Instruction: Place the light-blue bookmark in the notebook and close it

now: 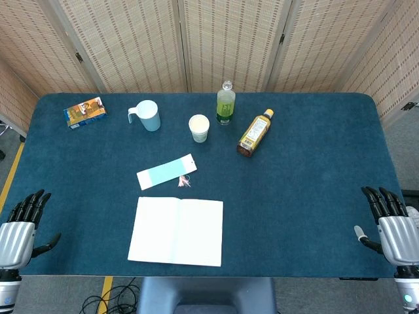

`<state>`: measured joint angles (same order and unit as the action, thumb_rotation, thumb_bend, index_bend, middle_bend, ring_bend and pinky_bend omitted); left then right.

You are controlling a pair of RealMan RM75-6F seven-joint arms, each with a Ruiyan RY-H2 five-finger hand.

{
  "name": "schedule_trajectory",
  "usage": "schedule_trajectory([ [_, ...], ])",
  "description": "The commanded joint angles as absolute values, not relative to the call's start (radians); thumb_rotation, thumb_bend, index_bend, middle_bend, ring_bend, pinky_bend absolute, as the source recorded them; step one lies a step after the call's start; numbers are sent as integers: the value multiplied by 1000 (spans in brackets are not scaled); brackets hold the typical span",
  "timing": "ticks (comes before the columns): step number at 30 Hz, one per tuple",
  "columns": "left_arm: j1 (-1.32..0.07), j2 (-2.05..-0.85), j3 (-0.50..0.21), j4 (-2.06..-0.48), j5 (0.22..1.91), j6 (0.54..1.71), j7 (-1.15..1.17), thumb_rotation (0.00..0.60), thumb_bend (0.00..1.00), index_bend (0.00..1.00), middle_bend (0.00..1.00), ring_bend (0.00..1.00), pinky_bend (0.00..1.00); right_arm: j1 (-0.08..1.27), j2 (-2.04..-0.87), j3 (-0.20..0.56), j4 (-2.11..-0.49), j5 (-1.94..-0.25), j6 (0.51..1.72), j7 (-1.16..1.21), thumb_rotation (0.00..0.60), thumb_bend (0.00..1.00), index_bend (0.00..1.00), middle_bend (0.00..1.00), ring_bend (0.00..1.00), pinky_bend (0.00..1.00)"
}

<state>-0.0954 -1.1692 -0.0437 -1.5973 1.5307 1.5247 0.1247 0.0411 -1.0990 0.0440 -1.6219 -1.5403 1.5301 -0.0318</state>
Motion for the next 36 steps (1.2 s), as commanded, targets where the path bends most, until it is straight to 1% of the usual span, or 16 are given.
schedule_trajectory([
  [1, -95, -1169, -41, -1598, 1528, 1520, 128, 600, 258, 57, 67, 92, 173, 37, -1100, 44, -1621, -1534, 1531, -27, 600, 243, 0, 99, 48, 109],
  [16, -120, -1145, -38, -1637, 1544, 1483, 107, 600, 257, 62, 67, 92, 170, 21, -1102, 38, -1606, -1543, 1548, -1, 600, 243, 0, 99, 48, 109],
  [25, -201, -1112, -90, -1682, 1579, 1442, 92, 600, 258, 133, 68, 93, 170, 32, -1096, 48, -1605, -1557, 1549, 7, 600, 243, 0, 99, 48, 109],
  [30, -291, -1100, -128, -1716, 1593, 1358, 92, 600, 258, 184, 68, 94, 170, 37, -1090, 50, -1607, -1564, 1548, 10, 600, 243, 0, 99, 48, 109],
  [33, -357, -1103, -152, -1734, 1576, 1276, 107, 600, 260, 219, 71, 95, 170, 38, -1089, 51, -1609, -1566, 1550, 12, 600, 243, 0, 99, 48, 109],
  [36, -421, -1119, -182, -1746, 1522, 1189, 113, 600, 296, 235, 75, 95, 170, 37, -1088, 50, -1611, -1571, 1554, 10, 600, 245, 0, 99, 48, 109],
])
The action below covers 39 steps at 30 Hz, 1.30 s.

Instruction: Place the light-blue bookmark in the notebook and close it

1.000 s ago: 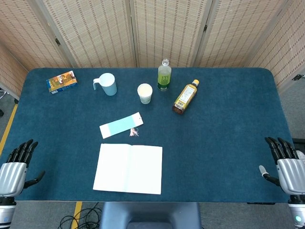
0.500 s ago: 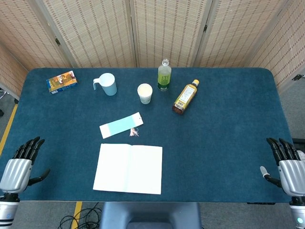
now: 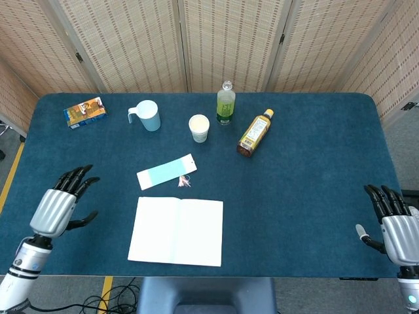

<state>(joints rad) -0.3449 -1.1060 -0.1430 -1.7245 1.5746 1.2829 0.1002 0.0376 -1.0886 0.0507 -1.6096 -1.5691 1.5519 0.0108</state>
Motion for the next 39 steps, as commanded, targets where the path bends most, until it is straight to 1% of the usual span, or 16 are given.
schedule_trajectory([
  [1, -445, -1131, -194, -1748, 1501, 1161, 119, 600, 298, 236, 78, 95, 170, 35, -1088, 49, -1612, -1572, 1557, 9, 600, 245, 0, 99, 48, 109],
  [5, -520, -1179, -231, -1735, 1421, 1079, 155, 600, 299, 248, 86, 97, 170, 30, -1083, 50, -1617, -1566, 1562, 6, 600, 248, 0, 99, 48, 109],
  [10, -612, -1246, -265, -1695, 1308, 995, 274, 600, 298, 251, 86, 99, 170, 24, -1077, 50, -1627, -1566, 1571, -2, 600, 249, 0, 99, 48, 109],
  [13, -656, -1283, -278, -1672, 1241, 956, 315, 600, 282, 253, 86, 99, 170, 21, -1074, 50, -1630, -1563, 1571, -3, 600, 249, 0, 99, 48, 109],
  [18, -738, -1331, -297, -1640, 1079, 863, 363, 600, 276, 274, 87, 99, 170, 18, -1069, 50, -1635, -1558, 1571, -5, 600, 250, 0, 99, 48, 109],
  [25, -826, -1429, -286, -1568, 944, 882, 499, 600, 276, 267, 91, 99, 170, 16, -1066, 49, -1639, -1555, 1569, -6, 600, 251, 0, 99, 48, 109],
  [31, -902, -1504, -255, -1482, 788, 886, 643, 600, 276, 250, 91, 99, 170, 11, -1061, 49, -1642, -1548, 1570, -5, 600, 251, 0, 99, 48, 109],
  [34, -932, -1524, -235, -1435, 708, 877, 705, 600, 275, 245, 91, 99, 170, 7, -1057, 49, -1645, -1544, 1571, -7, 600, 252, 0, 99, 48, 109],
  [36, -946, -1538, -234, -1415, 644, 871, 716, 600, 274, 241, 91, 99, 170, 5, -1056, 50, -1646, -1537, 1570, -7, 600, 254, 0, 99, 48, 109],
  [39, -961, -1554, -225, -1392, 602, 868, 729, 600, 273, 239, 91, 99, 170, 8, -1056, 51, -1647, -1535, 1564, -9, 600, 255, 0, 99, 48, 109],
])
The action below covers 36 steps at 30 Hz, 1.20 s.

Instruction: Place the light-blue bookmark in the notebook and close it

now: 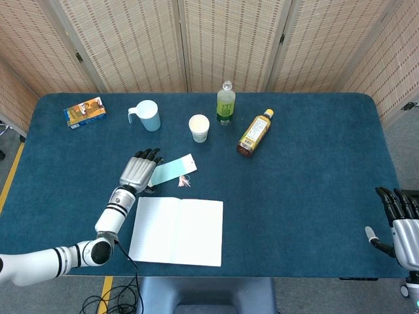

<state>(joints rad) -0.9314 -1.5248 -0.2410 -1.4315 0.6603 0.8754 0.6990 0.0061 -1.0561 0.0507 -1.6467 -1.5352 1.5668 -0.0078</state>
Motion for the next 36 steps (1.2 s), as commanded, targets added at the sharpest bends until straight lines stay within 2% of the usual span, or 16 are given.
schedule_trajectory([
  [1, -966, -1561, -222, -1384, 591, 869, 734, 600, 273, 239, 91, 99, 170, 9, -1057, 51, -1648, -1536, 1562, -10, 600, 255, 0, 99, 48, 109],
  [16, -1025, -1659, -196, -1254, 454, 889, 795, 600, 273, 258, 91, 99, 170, 7, -1055, 53, -1653, -1525, 1555, -13, 600, 258, 0, 99, 48, 109],
  [36, -1077, -1740, -224, -1135, 309, 887, 871, 600, 273, 226, 91, 99, 170, 2, -1048, 58, -1660, -1509, 1553, -18, 600, 262, 0, 99, 48, 109],
])
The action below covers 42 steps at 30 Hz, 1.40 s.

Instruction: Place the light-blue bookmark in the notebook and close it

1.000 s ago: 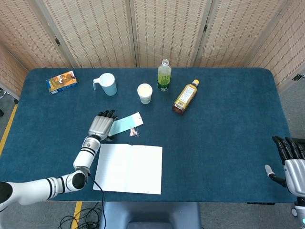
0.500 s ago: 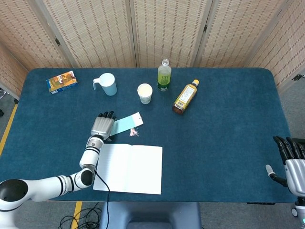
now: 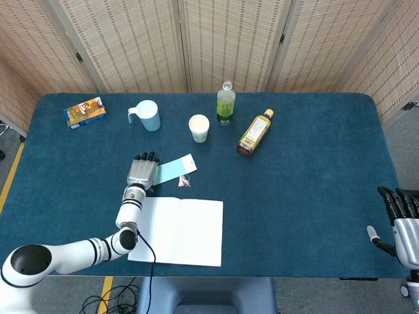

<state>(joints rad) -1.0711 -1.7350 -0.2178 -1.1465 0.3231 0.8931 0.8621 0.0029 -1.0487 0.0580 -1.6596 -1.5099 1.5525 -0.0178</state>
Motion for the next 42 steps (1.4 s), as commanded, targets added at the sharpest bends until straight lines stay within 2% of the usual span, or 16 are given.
schedule_trajectory([
  [1, -1079, -1741, -225, -1132, 303, 884, 875, 600, 273, 224, 91, 99, 170, 2, -1048, 58, -1660, -1509, 1553, -18, 600, 262, 0, 99, 48, 109],
  [8, -1100, -1745, -235, -1129, 231, 865, 917, 600, 272, 200, 91, 99, 170, 0, -1047, 59, -1661, -1504, 1552, -18, 600, 270, 0, 99, 48, 109],
  [26, -1129, -1763, -236, -1106, 164, 880, 980, 600, 273, 225, 85, 99, 170, -8, -1049, 59, -1650, -1499, 1555, -1, 600, 276, 0, 99, 48, 109],
  [42, -1119, -1787, -240, -1088, 242, 884, 938, 600, 273, 341, 85, 99, 170, -16, -1051, 58, -1647, -1498, 1561, 4, 600, 276, 0, 99, 48, 109],
])
